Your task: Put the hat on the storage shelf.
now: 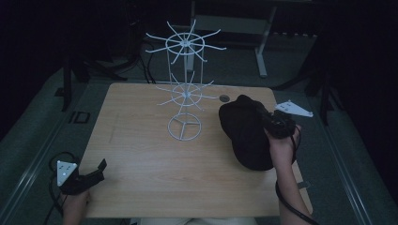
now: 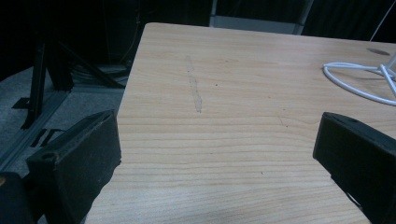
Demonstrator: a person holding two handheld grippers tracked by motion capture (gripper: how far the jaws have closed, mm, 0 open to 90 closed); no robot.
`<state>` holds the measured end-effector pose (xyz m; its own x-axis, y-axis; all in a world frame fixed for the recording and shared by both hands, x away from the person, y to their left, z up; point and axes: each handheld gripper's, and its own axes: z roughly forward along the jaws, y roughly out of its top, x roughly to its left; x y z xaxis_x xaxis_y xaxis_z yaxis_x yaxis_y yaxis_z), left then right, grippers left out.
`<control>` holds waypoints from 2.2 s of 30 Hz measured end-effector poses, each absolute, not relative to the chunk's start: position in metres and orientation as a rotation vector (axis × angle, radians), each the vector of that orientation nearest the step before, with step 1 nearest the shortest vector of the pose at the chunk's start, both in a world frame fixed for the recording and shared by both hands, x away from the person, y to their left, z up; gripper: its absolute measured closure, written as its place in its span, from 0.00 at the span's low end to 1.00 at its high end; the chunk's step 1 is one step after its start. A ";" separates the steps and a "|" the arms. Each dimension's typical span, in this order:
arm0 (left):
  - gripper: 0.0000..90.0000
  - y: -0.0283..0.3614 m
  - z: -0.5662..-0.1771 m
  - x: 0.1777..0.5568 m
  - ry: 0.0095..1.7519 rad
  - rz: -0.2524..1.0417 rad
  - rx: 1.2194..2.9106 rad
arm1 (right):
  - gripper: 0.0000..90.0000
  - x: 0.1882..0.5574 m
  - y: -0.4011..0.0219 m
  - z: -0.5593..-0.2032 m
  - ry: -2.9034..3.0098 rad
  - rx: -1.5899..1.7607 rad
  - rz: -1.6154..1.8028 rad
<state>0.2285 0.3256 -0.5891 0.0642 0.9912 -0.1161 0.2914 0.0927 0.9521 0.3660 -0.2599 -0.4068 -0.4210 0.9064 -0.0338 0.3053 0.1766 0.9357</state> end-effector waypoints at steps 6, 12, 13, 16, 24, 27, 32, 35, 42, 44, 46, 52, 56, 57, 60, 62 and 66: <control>0.02 0.326 -0.589 0.228 1.404 0.919 1.374 | 0.94 0.347 -0.261 -0.376 1.767 1.079 1.304; 0.02 0.326 -0.589 0.228 1.405 0.919 1.374 | 0.94 0.329 -0.261 -0.353 1.715 1.014 1.355; 0.02 0.326 -0.589 0.228 1.404 0.919 1.375 | 0.94 0.325 -0.261 -0.348 1.705 1.004 1.364; 0.02 0.326 -0.589 0.228 1.404 0.919 1.376 | 0.94 0.316 -0.261 -0.336 1.678 0.969 1.385; 0.02 0.326 -0.589 0.229 1.404 0.919 1.379 | 0.94 0.295 -0.262 -0.304 1.612 0.897 1.457; 0.02 0.325 -0.589 0.228 1.403 0.919 1.380 | 0.94 0.290 -0.260 -0.291 1.578 0.875 1.488; 0.02 0.326 -0.589 0.229 1.402 0.918 1.378 | 0.94 0.281 -0.253 -0.265 1.534 0.814 1.526; 0.02 0.326 -0.589 0.229 1.401 0.919 1.379 | 0.94 0.277 -0.247 -0.250 1.515 0.781 1.552; 0.02 0.326 -0.589 0.228 1.399 0.918 1.378 | 0.94 0.276 -0.223 -0.229 1.498 0.706 1.573; 0.02 0.326 -0.589 0.228 1.400 0.917 1.378 | 0.94 0.277 -0.215 -0.225 1.511 0.692 1.578; 0.02 0.326 -0.589 0.228 1.399 0.918 1.378 | 0.94 0.278 -0.206 -0.223 1.514 0.678 1.595; 0.02 0.326 -0.589 0.228 1.397 0.915 1.375 | 0.94 0.280 -0.184 -0.218 1.537 0.630 1.633; 0.02 0.326 -0.589 0.228 1.396 0.915 1.376 | 0.94 0.281 -0.171 -0.217 1.553 0.606 1.649; 0.02 0.326 -0.589 0.228 1.396 0.915 1.375 | 0.94 0.282 -0.168 -0.217 1.560 0.599 1.648; 0.02 0.326 -0.589 0.228 1.396 0.914 1.375 | 0.94 0.287 -0.158 -0.222 1.599 0.584 1.631; 0.02 0.326 -0.589 0.228 1.396 0.914 1.375 | 0.94 0.288 -0.153 -0.225 1.619 0.573 1.611; 0.02 0.326 -0.589 0.228 1.396 0.915 1.375 | 0.94 0.293 -0.143 -0.238 1.664 0.562 1.574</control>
